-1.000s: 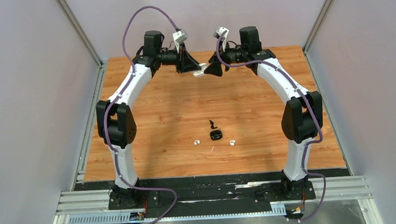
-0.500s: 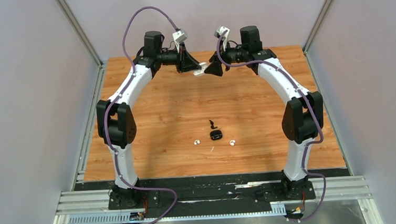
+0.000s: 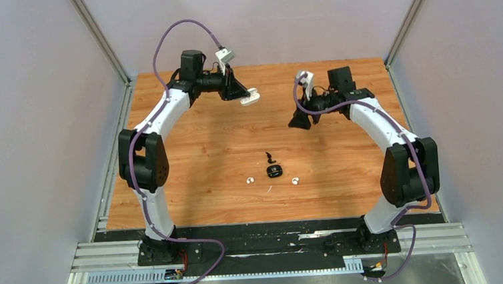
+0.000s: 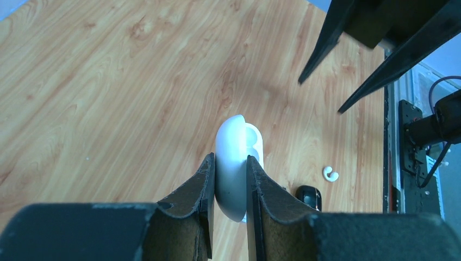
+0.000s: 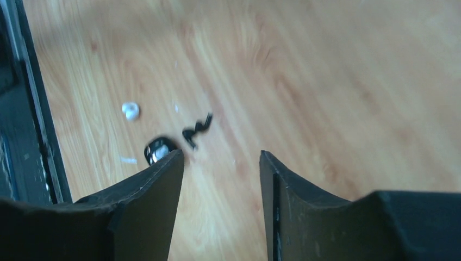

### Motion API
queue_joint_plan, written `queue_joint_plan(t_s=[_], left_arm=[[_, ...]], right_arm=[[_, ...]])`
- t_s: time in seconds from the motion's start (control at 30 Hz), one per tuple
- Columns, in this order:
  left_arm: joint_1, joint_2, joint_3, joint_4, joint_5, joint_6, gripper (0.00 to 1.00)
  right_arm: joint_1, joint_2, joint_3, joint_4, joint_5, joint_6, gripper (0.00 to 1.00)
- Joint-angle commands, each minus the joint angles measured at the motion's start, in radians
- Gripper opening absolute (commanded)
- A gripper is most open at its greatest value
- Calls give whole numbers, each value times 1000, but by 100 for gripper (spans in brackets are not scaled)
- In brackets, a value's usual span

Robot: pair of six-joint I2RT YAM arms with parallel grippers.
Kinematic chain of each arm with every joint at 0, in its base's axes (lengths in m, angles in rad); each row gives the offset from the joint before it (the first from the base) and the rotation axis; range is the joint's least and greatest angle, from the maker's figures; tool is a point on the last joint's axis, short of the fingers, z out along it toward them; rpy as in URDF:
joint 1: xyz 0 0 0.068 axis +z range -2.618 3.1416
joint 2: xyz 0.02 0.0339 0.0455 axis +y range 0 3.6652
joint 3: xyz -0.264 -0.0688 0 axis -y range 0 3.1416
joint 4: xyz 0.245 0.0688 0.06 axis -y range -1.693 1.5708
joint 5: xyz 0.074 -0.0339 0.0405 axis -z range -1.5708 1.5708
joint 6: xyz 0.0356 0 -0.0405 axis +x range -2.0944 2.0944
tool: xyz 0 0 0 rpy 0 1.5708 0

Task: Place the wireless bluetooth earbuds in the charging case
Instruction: Open the charging case, then pick up the earbud from the center of the board.

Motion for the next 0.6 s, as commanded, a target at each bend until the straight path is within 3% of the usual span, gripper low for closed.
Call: queue_joint_plan(t_s=[0.0, 0.27, 0.57], left_arm=[[8, -102, -23, 38, -11, -9, 0], [21, -139, -58, -20, -32, 4, 0], [31, -178, -109, -59, -67, 24, 0]], right_arm=[[8, 22, -93, -139, -16, -330, 51], [116, 169, -73, -405, 31, -818, 47], [165, 233, -89, -527, 34, -1077, 52]])
